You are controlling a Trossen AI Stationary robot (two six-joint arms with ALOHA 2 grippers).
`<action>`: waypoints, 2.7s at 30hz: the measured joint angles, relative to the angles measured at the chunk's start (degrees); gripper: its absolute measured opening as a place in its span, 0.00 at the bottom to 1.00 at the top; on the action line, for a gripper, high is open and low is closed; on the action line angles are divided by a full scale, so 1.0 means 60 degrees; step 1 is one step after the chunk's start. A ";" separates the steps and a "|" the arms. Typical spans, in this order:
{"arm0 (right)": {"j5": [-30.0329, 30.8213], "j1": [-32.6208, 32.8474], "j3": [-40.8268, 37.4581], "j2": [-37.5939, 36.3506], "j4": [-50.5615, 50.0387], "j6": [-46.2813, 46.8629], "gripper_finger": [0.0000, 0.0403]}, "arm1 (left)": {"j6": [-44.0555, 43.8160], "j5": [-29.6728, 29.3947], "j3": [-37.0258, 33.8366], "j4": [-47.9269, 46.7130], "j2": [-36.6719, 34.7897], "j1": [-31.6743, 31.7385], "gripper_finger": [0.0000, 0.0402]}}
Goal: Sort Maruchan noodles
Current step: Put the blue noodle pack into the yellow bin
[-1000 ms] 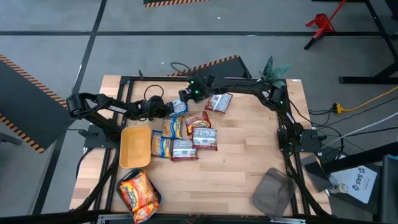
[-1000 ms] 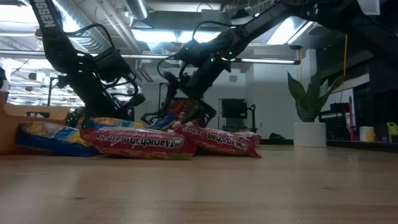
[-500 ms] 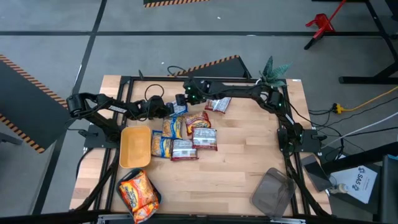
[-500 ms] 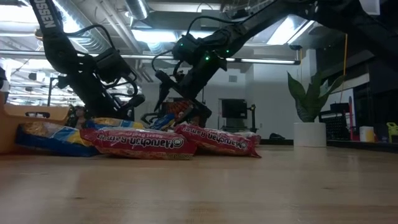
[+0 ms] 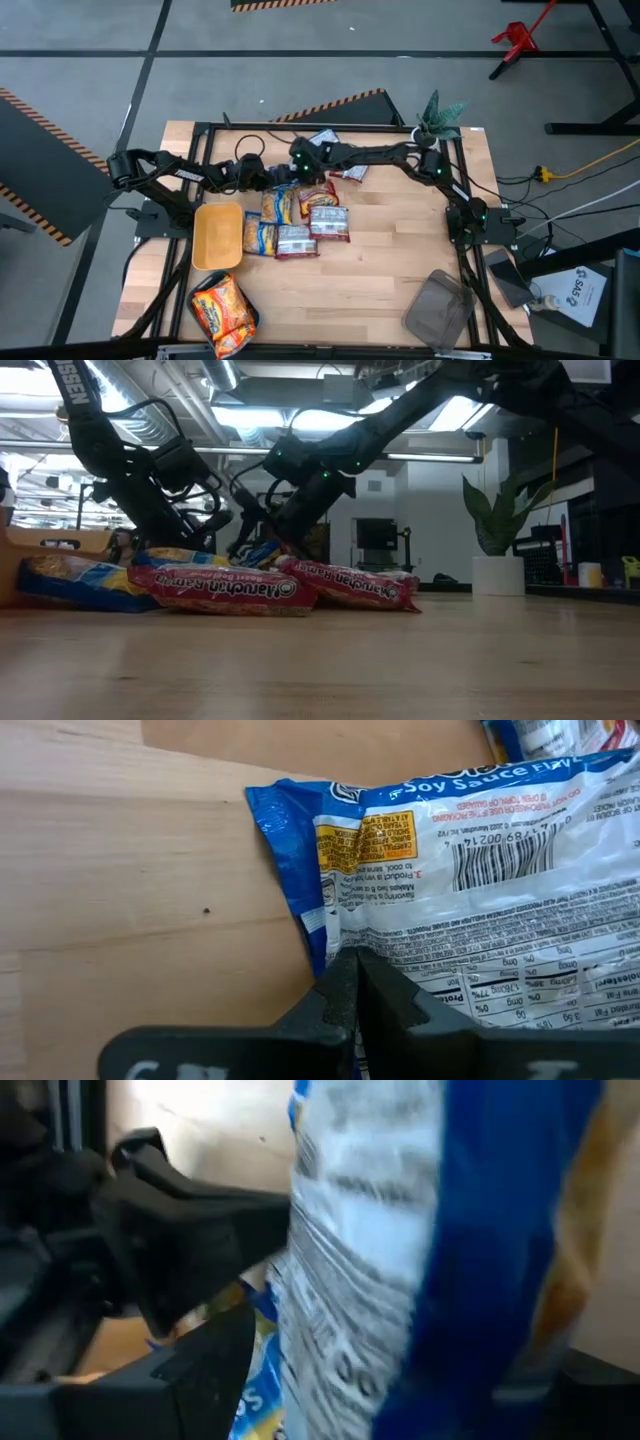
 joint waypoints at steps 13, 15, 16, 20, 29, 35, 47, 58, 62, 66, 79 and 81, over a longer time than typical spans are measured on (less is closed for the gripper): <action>-0.0153 -0.0226 0.0007 0.0000 0.0571 -0.0032 0.31 | 0.0447 0.0215 0.0004 0.0017 0.0000 -0.0004 0.00; -0.0191 -0.0209 0.0007 -0.0008 0.0684 -0.0040 0.22 | 0.0681 0.0352 -0.0003 0.0159 -0.0003 0.0000 0.00; -0.0218 -0.0206 0.0007 -0.0014 0.0697 -0.0041 0.22 | 0.0757 0.0441 -0.0004 0.0217 -0.0001 0.0000 0.00; -0.0342 -0.0217 0.0004 -0.0014 0.0852 -0.0059 0.22 | 0.0754 0.0786 -0.0008 0.0322 -0.0152 0.0025 0.00; -0.0249 -0.0545 -0.0011 -0.0756 0.0894 -0.0512 0.22 | 0.1110 0.1906 -0.0025 0.0021 -0.2252 0.0651 0.00; 0.0225 -0.0425 0.0016 -0.1423 0.0842 -0.1131 0.22 | 0.1208 0.2843 -0.0025 -0.0259 -0.3929 0.1274 0.00; 0.2483 -0.0173 0.0025 -0.2828 0.0349 -0.2113 0.22 | 0.2572 0.4062 0.0015 -0.0615 -0.6742 0.2091 0.03; 0.1971 0.0520 0.0025 -0.2873 -0.0361 -0.2610 0.22 | 0.2722 0.4703 0.0699 0.0343 -0.7739 0.2687 0.26; 0.2092 0.1266 0.0018 -0.2493 0.0351 -0.3024 0.22 | 0.2756 0.4678 0.1546 0.0291 -0.7946 0.2983 0.27; 0.1701 0.1929 0.0018 -0.1926 0.2282 -0.3527 0.22 | 0.2782 0.4681 0.2346 0.0242 -0.8063 0.3171 0.27; 0.2046 0.2511 0.0182 -0.0817 0.5905 -0.6524 0.22 | 0.2295 0.5213 0.3228 0.0133 -0.8075 0.3395 0.27; 0.1912 0.2547 0.0898 -0.0234 0.5834 -0.6537 0.22 | 0.2032 0.5221 0.3228 0.0135 -0.8076 0.3390 0.27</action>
